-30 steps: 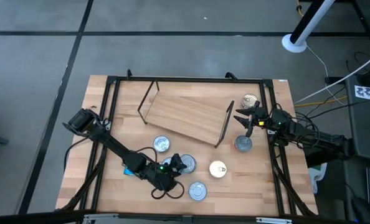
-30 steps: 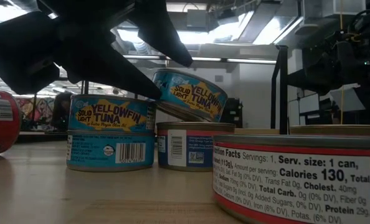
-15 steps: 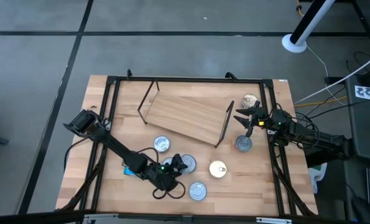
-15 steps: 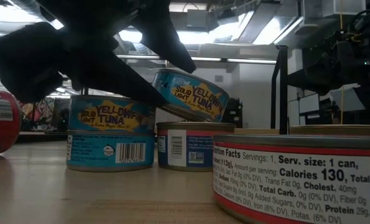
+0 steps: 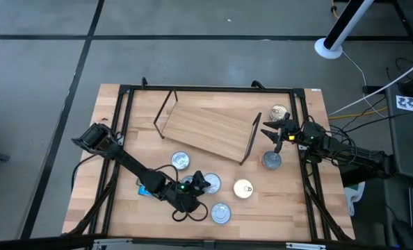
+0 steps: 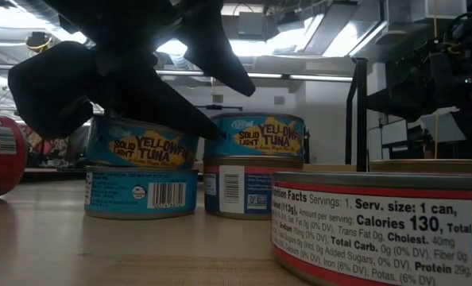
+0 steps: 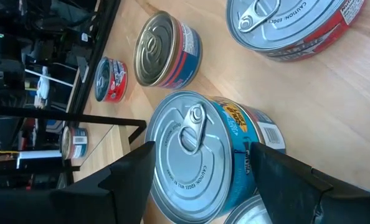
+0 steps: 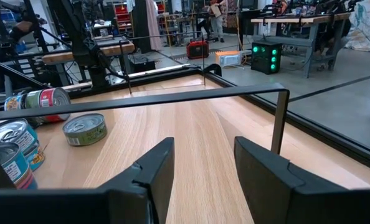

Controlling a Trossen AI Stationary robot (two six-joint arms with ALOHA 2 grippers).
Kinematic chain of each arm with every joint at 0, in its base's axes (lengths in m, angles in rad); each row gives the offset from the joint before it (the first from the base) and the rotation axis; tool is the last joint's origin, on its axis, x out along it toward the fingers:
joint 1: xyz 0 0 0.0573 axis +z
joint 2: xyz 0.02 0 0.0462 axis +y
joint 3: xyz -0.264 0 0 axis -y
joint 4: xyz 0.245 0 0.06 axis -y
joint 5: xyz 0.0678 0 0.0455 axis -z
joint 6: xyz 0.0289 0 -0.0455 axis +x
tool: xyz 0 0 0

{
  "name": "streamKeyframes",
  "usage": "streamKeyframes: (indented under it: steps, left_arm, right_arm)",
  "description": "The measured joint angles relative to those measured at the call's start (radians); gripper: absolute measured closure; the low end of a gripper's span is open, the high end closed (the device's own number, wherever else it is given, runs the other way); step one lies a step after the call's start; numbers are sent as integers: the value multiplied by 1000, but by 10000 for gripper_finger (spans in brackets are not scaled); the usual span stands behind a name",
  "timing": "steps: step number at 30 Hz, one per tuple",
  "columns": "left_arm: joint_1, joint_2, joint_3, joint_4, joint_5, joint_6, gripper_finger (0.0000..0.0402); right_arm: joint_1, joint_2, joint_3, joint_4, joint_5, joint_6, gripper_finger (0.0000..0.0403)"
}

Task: Stack canned seafood by type on shelf
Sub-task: Put the yellow-blue tuna can on the shelf

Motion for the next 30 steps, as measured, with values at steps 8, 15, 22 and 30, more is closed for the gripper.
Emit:
streamKeyframes:
  steps: [8, 15, 22, 30]
  left_arm:
    - [0, 0, 0, 0, 0, -12, 148]
    - [0, 2, -2, -7, 11, -18, 207]
    - [0, 3, -3, -15, 19, -97, 283]
    - [0, 4, -3, -10, 18, -153, 365]
  right_arm:
    - [0, 0, 0, 0, 0, 0, 235]
    - [0, 0, 0, 0, 0, 0, 235]
    - [0, -1, 6, 19, -102, 0, 235]
    - [0, -1, 60, 21, -230, 0, 235]
